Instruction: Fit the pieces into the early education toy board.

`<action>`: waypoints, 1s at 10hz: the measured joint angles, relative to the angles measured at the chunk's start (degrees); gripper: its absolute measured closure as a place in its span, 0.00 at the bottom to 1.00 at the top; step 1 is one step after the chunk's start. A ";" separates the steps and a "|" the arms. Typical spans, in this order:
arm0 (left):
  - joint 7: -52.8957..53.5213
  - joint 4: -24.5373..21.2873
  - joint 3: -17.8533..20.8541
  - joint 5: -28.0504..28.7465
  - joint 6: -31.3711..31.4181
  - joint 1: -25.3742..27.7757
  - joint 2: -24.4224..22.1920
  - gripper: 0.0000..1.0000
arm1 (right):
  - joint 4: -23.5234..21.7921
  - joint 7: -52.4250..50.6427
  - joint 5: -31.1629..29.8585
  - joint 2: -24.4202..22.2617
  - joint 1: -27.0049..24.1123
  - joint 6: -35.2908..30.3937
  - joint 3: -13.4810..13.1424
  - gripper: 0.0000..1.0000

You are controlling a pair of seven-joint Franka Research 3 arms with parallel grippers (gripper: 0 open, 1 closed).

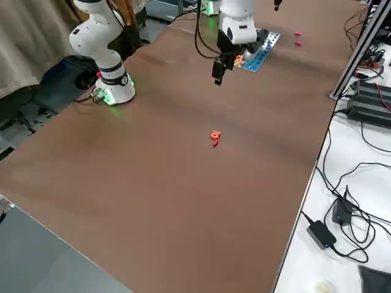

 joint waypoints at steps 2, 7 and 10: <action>0.00 -0.91 -0.27 0.00 4.39 -0.01 3.52 0.99 | -5.10 -0.28 0.01 0.39 -0.49 5.82 -0.03 0.03; -2.05 -0.97 -3.65 0.00 9.59 -0.10 9.69 0.99 | -23.45 -0.88 0.13 1.42 -0.70 24.60 0.67 0.09; -3.08 -0.98 -3.89 0.00 13.44 -0.09 12.97 0.99 | -27.27 -0.91 2.28 1.66 -0.70 27.51 1.17 0.15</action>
